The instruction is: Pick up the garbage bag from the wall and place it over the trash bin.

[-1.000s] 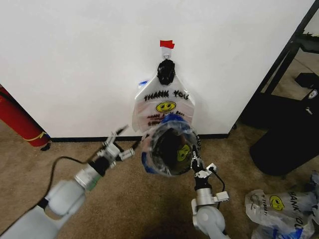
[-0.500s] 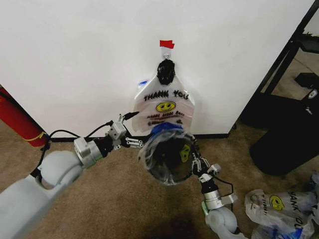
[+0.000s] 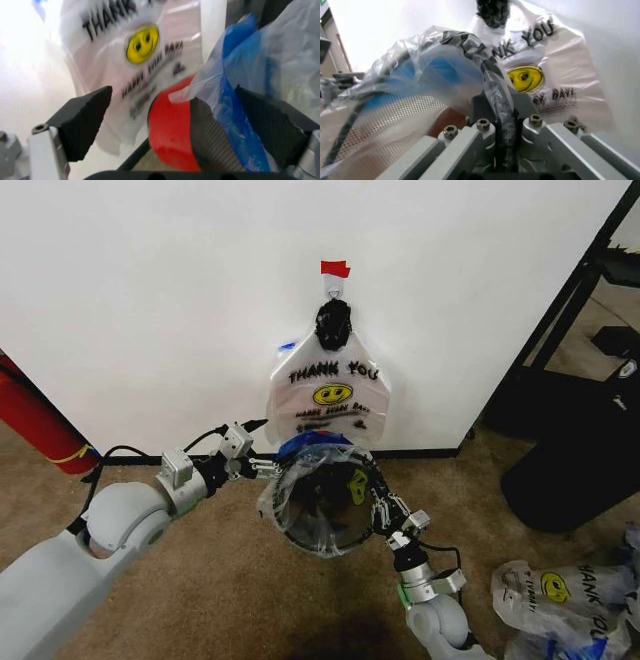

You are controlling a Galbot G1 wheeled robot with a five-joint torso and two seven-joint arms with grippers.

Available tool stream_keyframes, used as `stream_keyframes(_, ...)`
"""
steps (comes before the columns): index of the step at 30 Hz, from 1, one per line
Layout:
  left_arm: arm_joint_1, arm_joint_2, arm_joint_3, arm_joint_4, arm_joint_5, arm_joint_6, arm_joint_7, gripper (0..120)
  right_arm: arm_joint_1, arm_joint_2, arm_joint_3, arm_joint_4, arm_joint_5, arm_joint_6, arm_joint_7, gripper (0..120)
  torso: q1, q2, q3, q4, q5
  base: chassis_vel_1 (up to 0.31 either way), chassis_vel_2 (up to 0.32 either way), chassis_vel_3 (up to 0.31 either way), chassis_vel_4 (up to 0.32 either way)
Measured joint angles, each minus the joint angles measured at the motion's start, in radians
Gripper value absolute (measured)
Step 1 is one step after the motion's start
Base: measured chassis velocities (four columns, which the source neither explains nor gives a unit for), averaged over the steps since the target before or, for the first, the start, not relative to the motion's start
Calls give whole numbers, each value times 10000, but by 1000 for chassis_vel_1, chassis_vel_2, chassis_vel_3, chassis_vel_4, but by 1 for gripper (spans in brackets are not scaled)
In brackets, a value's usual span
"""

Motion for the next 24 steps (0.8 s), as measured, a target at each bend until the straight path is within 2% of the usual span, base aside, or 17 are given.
stream_keyframes(4, -115, -2, 0, 276, 338, -24, 157, 98, -17, 11, 31, 44, -249, 101, -197, 1, 0, 0, 0, -2, 0, 0, 0, 0, 0)
stream_keyframes(12, -204, -156, 0, 738, 748, -369, -520, 98, -134, 80, -87, 180, -300, 112, -618, 1, 0, 0, 0, -1, 0, 0, 0, 0, 0)
stream_keyframes(16, -296, -237, 21, 948, 785, -543, -509, 98, -197, 81, -143, 203, -108, 34, -731, 1, 0, 0, 0, -1, -1, 0, 0, 0, 0)
stream_keyframes(20, -482, -493, 58, 1388, 800, -1174, 385, 98, -388, 78, -432, 386, 1064, -495, -768, 1, 0, 0, 0, -1, -1, 0, 0, 0, 0)
stream_keyframes(24, -506, -577, 58, 1435, 776, -1324, 767, 98, -452, 89, -536, 402, 1533, -711, -768, 1, 0, 0, 0, -2, 0, 0, 0, 0, 0)
